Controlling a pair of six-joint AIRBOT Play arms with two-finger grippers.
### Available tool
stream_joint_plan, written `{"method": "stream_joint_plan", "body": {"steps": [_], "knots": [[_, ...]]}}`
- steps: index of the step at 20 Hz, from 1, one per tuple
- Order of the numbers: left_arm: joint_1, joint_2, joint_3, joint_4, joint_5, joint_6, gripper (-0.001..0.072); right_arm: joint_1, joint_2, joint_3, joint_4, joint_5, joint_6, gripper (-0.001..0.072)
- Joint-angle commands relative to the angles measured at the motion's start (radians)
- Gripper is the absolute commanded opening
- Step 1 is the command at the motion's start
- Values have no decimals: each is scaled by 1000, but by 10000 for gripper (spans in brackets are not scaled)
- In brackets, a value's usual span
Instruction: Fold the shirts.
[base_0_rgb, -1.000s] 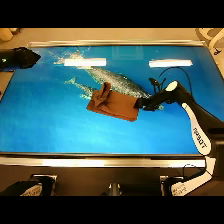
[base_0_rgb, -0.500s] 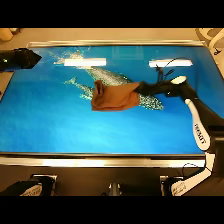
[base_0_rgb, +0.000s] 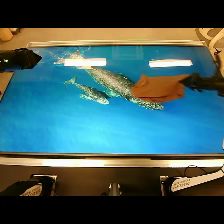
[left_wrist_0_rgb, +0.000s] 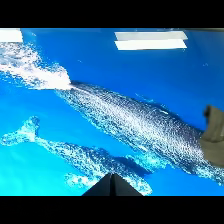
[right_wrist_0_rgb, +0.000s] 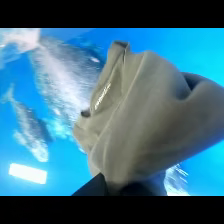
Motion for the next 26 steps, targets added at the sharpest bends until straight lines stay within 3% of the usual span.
{"method": "stream_joint_plan", "body": {"steps": [1,6,10,20,26], "knots": [[0,-1,0,0,-21,0,23,-200,30,6,-158,106,0,22],[0,-1,0,0,-34,0,23,-389,95,6,-481,211,58,22],[0,-1,0,0,-37,0,23,-408,105,-19,-824,364,122,22],[0,-1,0,0,-68,0,23,-408,396,-630,-860,45,354,21],[0,2,0,0,-68,4,24,-408,460,-793,-901,-18,386,21]]}}
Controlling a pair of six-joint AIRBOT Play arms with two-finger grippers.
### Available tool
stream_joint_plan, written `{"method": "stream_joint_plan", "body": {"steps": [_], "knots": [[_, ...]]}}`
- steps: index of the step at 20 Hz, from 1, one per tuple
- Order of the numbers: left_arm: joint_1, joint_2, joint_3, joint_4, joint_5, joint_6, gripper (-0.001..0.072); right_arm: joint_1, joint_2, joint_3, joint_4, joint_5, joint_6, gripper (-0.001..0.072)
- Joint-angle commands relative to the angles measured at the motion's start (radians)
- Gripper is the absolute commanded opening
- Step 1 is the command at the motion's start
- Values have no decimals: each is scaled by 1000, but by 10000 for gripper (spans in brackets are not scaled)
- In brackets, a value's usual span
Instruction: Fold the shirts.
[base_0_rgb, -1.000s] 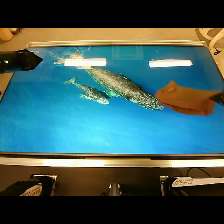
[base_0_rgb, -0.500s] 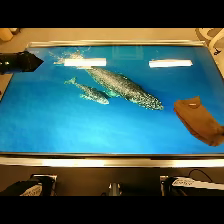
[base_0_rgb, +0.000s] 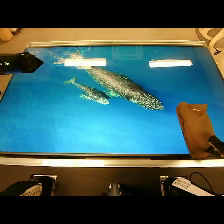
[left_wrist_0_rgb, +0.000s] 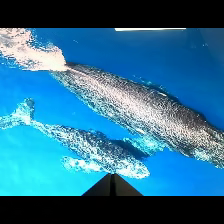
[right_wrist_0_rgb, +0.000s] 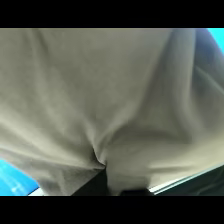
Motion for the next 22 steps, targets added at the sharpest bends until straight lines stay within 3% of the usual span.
{"method": "stream_joint_plan", "body": {"steps": [1,7,8,10,11,14,15,18,22], "knots": [[0,1,0,0,-1,4,23,0,26,-72,-37,-47,27,21],[0,1,0,0,0,4,23,0,26,-72,-57,-36,90,31],[0,1,0,0,0,4,23,0,26,-72,-62,-36,108,85],[0,1,0,0,0,4,24,0,27,-72,-66,-32,114,120],[0,1,0,0,0,4,23,0,27,-70,-66,-21,112,221],[0,1,0,0,1,4,24,0,48,-20,-156,37,60,660],[0,0,0,0,3,4,23,0,61,21,-212,63,30,713],[0,0,0,0,25,4,23,0,90,230,-337,70,12,711],[-36,-18,6,68,135,3,20,136,90,578,-281,-225,-55,691]]}}
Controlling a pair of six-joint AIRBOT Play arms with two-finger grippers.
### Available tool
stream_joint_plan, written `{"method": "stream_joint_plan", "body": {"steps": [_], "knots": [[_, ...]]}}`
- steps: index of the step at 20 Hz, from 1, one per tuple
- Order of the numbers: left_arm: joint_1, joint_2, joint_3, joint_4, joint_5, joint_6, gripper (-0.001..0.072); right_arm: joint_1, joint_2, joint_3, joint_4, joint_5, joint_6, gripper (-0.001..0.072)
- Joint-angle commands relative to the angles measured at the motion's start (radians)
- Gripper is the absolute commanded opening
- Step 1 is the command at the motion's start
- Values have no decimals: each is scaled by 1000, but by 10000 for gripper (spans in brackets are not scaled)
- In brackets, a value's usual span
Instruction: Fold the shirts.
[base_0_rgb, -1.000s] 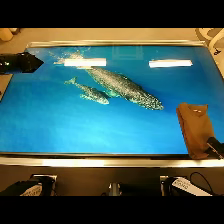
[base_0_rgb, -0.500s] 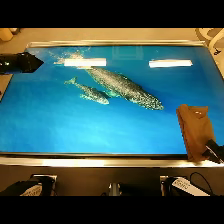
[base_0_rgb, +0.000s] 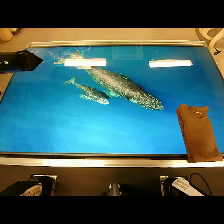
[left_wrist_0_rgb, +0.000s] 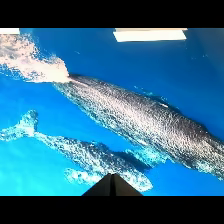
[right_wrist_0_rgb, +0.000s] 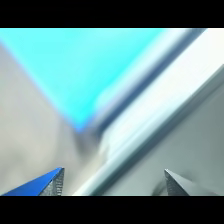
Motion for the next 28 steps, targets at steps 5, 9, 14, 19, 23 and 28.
{"method": "stream_joint_plan", "body": {"steps": [5,9,14,19,23,28], "knots": [[-197,-221,52,607,-97,-230,33,664,-33,279,-10,-342,-285,666],[-201,-394,31,459,-487,-242,720,977,-195,279,-9,-50,-204,689],[-204,-292,-72,477,-218,-390,720,1028,-282,279,166,142,-166,702],[-198,-299,-72,486,-208,-389,720,1028,-281,279,164,151,-166,691],[-198,-301,-72,486,-207,-389,720,1028,-281,279,164,152,-167,691],[-197,-301,-72,486,-208,-389,720,1028,-281,279,164,151,-167,691]]}}
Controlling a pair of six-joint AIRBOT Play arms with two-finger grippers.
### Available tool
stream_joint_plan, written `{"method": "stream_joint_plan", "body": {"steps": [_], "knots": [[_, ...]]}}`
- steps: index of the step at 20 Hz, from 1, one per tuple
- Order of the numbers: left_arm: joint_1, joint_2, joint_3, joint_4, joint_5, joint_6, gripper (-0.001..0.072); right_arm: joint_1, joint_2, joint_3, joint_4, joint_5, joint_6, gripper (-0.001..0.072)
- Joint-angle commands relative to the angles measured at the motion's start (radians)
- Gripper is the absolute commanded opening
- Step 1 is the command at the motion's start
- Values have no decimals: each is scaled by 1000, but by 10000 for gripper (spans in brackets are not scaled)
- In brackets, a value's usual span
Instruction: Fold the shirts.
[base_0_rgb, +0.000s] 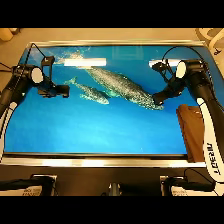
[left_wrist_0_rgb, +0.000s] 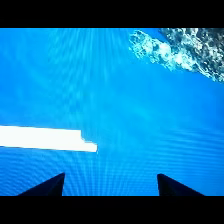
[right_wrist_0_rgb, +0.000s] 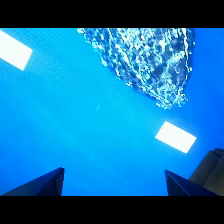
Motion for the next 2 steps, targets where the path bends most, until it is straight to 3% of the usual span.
{"method": "stream_joint_plan", "body": {"steps": [1,2], "knots": [[1,0,0,1,2,-2,720,1,0,1,2,4,0,691],[1,0,0,1,2,-2,720,1,0,1,2,4,0,691]]}}
